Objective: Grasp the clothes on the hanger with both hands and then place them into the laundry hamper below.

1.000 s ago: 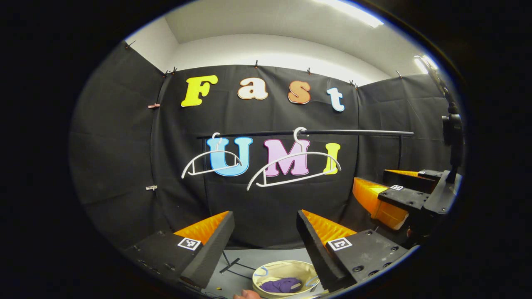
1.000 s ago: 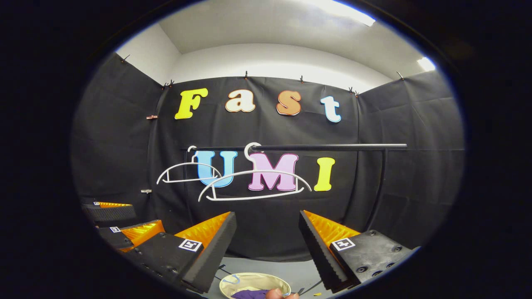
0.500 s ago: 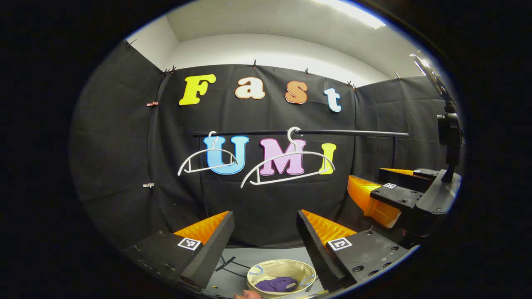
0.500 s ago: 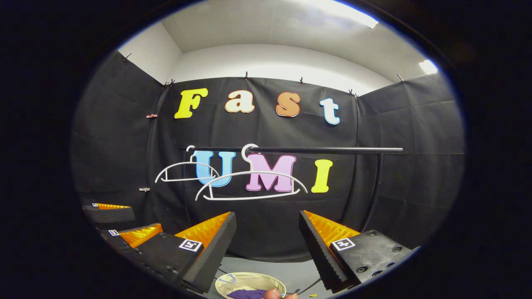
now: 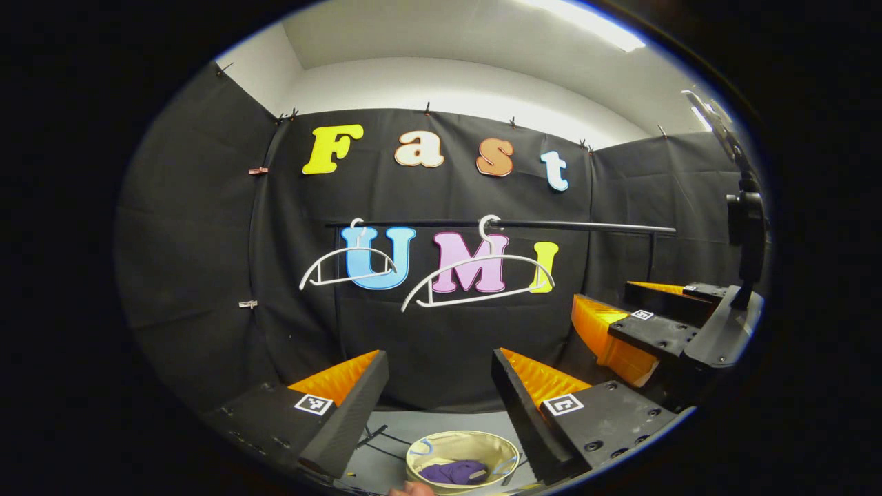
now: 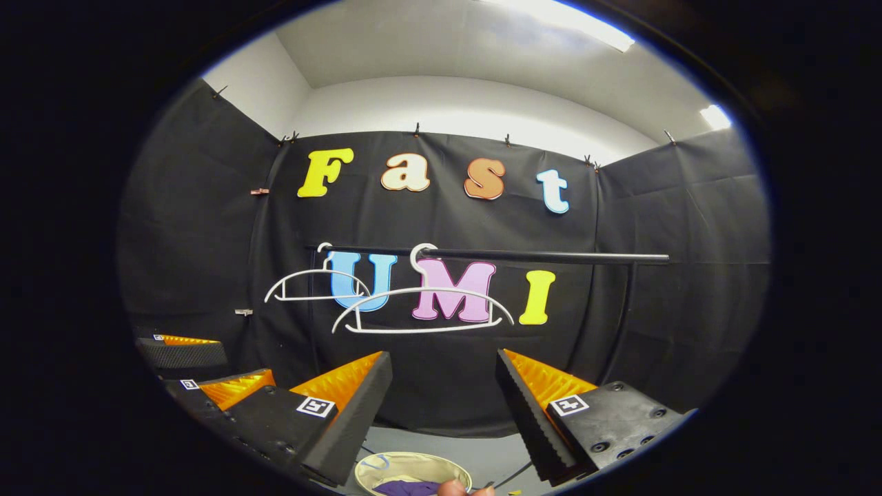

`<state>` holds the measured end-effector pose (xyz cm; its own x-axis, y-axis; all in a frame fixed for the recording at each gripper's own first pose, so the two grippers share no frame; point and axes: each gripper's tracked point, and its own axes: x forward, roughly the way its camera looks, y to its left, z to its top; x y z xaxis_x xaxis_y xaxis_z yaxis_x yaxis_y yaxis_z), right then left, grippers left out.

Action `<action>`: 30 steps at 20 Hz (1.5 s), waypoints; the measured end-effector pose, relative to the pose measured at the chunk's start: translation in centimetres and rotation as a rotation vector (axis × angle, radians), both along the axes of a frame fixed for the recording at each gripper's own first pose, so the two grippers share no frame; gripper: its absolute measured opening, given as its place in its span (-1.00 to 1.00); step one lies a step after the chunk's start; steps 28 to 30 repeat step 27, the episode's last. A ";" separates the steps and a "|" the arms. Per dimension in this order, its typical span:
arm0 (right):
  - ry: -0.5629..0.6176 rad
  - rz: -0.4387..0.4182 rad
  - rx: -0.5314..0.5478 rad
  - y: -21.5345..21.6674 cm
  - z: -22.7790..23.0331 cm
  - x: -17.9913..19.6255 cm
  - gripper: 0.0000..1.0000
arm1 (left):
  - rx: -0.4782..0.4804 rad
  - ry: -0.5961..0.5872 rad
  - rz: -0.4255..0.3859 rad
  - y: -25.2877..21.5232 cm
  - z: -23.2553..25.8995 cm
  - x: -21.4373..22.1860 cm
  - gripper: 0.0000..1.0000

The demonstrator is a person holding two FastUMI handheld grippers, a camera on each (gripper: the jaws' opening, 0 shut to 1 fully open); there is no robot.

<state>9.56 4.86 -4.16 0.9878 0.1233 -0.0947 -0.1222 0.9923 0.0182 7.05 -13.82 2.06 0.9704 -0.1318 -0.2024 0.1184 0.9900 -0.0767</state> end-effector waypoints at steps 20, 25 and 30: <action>-0.009 -0.034 0.010 -1.0 -0.7 -0.3 0.94 | -0.005 -0.001 0.018 0.5 -0.3 -0.3 0.89; -0.009 -0.023 0.006 -0.4 -1.1 0.0 0.94 | -0.001 0.004 0.016 0.3 -0.5 0.0 0.90; -0.015 -0.021 0.011 -0.2 -0.8 0.1 0.96 | -0.001 0.003 0.017 0.3 -0.5 0.2 0.89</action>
